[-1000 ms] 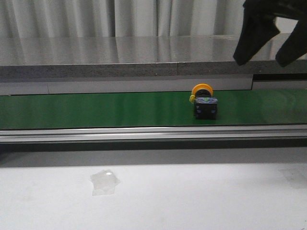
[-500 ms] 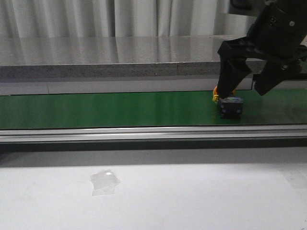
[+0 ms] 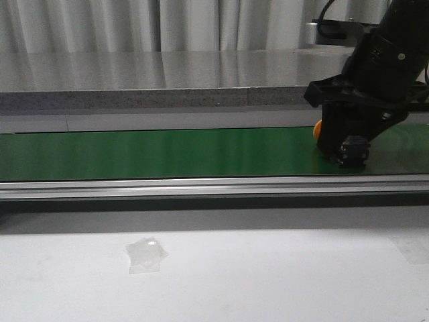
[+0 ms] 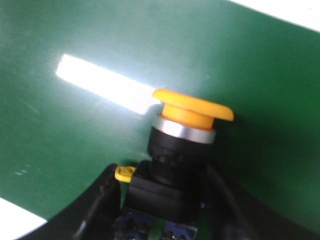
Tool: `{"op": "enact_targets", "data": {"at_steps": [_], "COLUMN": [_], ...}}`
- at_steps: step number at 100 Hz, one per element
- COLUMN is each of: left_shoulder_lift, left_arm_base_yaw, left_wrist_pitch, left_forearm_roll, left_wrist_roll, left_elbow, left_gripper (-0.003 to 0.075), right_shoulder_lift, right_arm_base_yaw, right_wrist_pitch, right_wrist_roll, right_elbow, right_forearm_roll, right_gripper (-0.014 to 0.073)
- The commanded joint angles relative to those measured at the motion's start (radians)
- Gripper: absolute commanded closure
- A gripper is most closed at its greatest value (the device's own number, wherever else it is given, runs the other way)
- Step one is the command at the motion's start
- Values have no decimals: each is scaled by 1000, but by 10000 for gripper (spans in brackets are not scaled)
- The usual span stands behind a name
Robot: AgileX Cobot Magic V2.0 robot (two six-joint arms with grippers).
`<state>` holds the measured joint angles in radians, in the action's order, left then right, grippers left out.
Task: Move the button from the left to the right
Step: 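Lower the right gripper onto the button and close it, then lift the button off the belt and set it in the green tray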
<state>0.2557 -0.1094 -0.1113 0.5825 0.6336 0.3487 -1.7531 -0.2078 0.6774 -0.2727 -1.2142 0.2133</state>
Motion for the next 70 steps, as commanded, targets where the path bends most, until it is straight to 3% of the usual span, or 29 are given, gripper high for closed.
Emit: {"op": "enact_targets", "data": {"at_steps": [1,32,70], "left_shoulder_lift": [9,9,9], "left_arm_base_yaw": [-1,-1,-1], "left_wrist_pitch": [72,72,72], "left_forearm_roll": [10,10,10], "left_wrist_roll": [-5,-5,-5], "left_elbow": [25,25,25], "left_gripper": [740,740,740], "right_shoulder_lift": [42,43,67], "right_arm_base_yaw": [3,84,333], "right_wrist_pitch": [11,225,209], "right_wrist_roll": [-10,-9,-10], "right_elbow": [-46,-214,-263], "right_forearm_roll": [-8,-56,-213], "right_gripper": [356,356,356]}}
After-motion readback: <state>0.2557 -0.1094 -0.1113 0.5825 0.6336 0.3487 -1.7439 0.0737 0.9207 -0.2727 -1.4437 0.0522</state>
